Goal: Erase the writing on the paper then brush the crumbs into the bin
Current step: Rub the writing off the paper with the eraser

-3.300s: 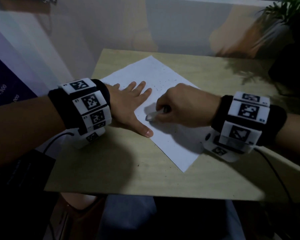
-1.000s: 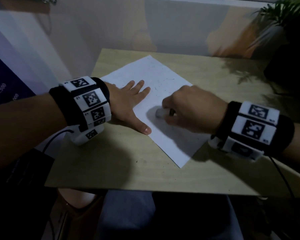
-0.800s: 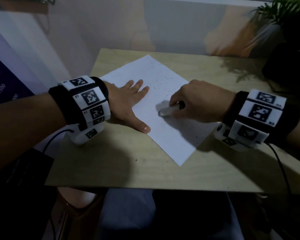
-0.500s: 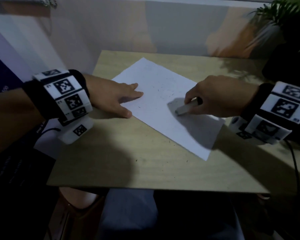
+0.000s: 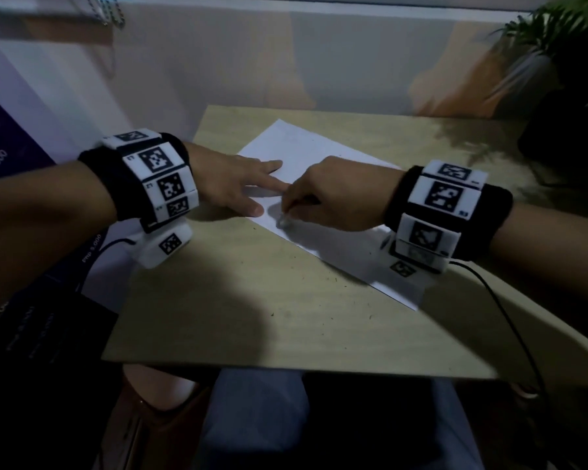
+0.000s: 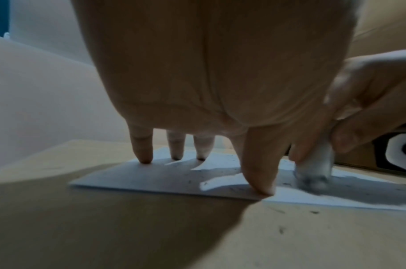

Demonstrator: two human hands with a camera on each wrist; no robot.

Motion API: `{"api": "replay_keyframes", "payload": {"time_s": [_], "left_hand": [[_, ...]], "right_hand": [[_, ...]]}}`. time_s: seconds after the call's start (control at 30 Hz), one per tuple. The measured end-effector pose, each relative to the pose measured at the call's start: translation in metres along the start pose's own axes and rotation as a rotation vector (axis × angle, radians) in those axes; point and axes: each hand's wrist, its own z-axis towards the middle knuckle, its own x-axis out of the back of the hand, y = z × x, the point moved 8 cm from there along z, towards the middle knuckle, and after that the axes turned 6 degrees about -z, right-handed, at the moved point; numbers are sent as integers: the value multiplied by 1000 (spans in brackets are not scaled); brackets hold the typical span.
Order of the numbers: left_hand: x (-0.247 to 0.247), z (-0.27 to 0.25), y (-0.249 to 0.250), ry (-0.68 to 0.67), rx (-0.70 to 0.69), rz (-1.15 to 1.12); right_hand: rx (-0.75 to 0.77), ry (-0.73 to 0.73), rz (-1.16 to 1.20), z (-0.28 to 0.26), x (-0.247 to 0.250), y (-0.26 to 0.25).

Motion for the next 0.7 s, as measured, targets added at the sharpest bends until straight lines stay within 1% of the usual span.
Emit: {"api": "replay_keyframes", "payload": {"time_s": [0.07, 0.13, 0.2, 0.23, 0.27, 0.3, 0.37, 0.4, 0.43, 0.5, 0.53, 0.6, 0.7], "left_hand": [[0, 1, 0, -6, 5, 14], [0, 0, 0, -1, 8, 15], [0, 1, -2, 4, 10, 13], [0, 3, -3, 7, 6, 11], [-1, 3, -2, 6, -4, 11], [-1, 3, -1, 4, -28, 7], [0, 0, 11, 11, -123, 0], [1, -2, 16, 21, -156, -17], [2, -3, 18, 32, -175, -32], [2, 0, 12, 45, -132, -20], [0, 2, 8, 31, -86, -1], [-1, 3, 2, 17, -41, 26], [0, 4, -2, 12, 3, 26]], "right_hand": [[25, -45, -45, -3, -5, 0], [55, -135, -91, -15, -9, 0], [42, -248, -112, -26, -7, 2], [21, -273, -113, -28, -3, 3], [13, -253, -116, -25, 2, 2], [19, -198, -120, -17, 8, -1], [50, -57, -92, 2, 18, -12], [65, -26, -78, 10, 19, -19], [78, -29, -86, 17, 17, -24], [80, -84, -115, 20, 9, -26], [76, -114, -112, 17, 7, -24], [73, -176, -102, 7, 3, -19], [41, -309, -89, -10, -1, -10]]}}
